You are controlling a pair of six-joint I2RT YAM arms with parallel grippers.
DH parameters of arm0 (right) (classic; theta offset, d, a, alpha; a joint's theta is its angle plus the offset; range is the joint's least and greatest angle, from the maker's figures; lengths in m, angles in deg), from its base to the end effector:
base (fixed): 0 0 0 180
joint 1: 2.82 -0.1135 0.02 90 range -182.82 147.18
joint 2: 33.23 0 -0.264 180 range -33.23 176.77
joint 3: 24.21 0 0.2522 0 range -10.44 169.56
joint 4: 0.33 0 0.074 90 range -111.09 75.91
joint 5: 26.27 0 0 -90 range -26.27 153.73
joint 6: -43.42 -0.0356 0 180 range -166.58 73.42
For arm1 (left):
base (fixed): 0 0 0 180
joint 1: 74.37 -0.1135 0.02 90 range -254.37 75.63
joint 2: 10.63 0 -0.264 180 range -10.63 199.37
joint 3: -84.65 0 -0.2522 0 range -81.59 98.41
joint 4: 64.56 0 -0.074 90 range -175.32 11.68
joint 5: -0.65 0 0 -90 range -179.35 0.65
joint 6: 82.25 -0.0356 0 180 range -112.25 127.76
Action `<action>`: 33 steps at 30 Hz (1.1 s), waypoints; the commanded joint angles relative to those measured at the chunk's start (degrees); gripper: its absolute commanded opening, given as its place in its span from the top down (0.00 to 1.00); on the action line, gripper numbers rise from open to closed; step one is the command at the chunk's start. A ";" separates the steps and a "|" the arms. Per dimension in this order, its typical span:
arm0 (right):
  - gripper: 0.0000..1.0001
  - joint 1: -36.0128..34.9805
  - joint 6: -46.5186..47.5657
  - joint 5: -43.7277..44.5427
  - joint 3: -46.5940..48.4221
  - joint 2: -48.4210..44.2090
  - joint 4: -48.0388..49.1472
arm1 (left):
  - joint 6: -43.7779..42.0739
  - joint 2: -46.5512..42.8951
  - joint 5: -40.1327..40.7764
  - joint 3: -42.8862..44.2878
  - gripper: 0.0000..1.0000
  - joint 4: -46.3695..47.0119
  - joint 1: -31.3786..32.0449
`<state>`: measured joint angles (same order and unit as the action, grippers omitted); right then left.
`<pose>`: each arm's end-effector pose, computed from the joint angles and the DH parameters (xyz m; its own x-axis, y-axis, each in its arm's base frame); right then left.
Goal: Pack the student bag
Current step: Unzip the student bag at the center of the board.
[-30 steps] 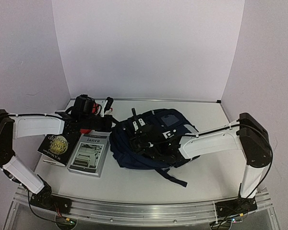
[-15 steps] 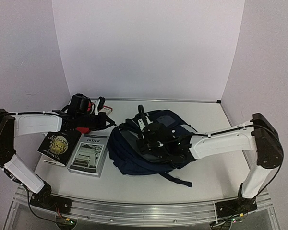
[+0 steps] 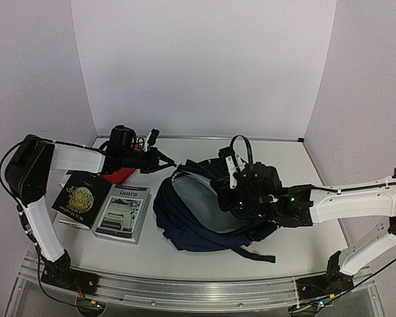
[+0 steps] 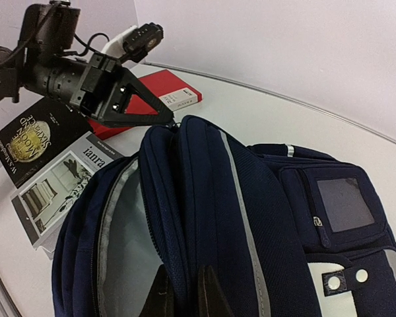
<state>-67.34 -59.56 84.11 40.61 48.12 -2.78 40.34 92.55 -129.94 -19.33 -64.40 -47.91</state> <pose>0.1504 0.2868 0.2678 -0.2946 -0.1288 -0.9469 -0.6551 0.7486 0.1020 0.3430 -0.1966 0.2096 -0.8042 -0.0566 -0.5916 0.5034 0.4641 -0.7288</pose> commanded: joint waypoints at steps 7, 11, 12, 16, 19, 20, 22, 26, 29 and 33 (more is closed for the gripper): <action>1.00 -0.73 -2.99 -2.04 0.12 -6.32 12.74 | -1.25 11.80 4.54 9.49 0.98 2.52 -4.05; 1.00 -0.71 -4.03 4.43 0.99 -5.90 10.14 | -3.19 8.44 8.79 9.21 0.75 -1.80 -4.03; 1.00 -0.70 -4.53 6.83 1.22 -5.86 9.20 | -4.07 6.69 11.11 8.75 0.66 -3.53 -4.04; 1.00 -0.74 -6.27 14.03 2.04 -5.59 5.45 | -7.71 -0.60 20.61 6.63 0.37 -12.26 -4.24; 1.00 -0.62 -7.52 18.52 2.96 -4.64 2.73 | -10.37 -5.82 28.84 6.22 0.28 -20.88 -4.53; 1.00 -0.59 -7.85 19.51 3.24 -4.34 2.08 | -10.67 -7.28 31.34 6.05 0.26 -23.44 -4.77; 1.00 -0.14 -8.60 20.47 3.47 -3.47 1.06 | -10.77 -10.47 36.07 5.02 0.20 -28.01 -5.66; 1.00 1.93 -10.99 19.38 3.48 -2.15 0.13 | -6.90 -17.45 46.79 2.22 0.13 -37.18 -8.88; 1.00 3.50 -12.53 17.81 3.04 -1.73 -0.06 | -3.24 -20.86 56.20 -0.43 0.11 -44.72 -10.56; 1.00 5.45 -14.08 15.57 2.40 -1.40 -0.14 | 0.68 -21.61 65.16 -3.32 0.08 -51.57 -11.33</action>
<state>-63.86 -70.32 97.65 40.47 47.00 -6.70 36.21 71.58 -78.38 -19.66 -103.55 -58.77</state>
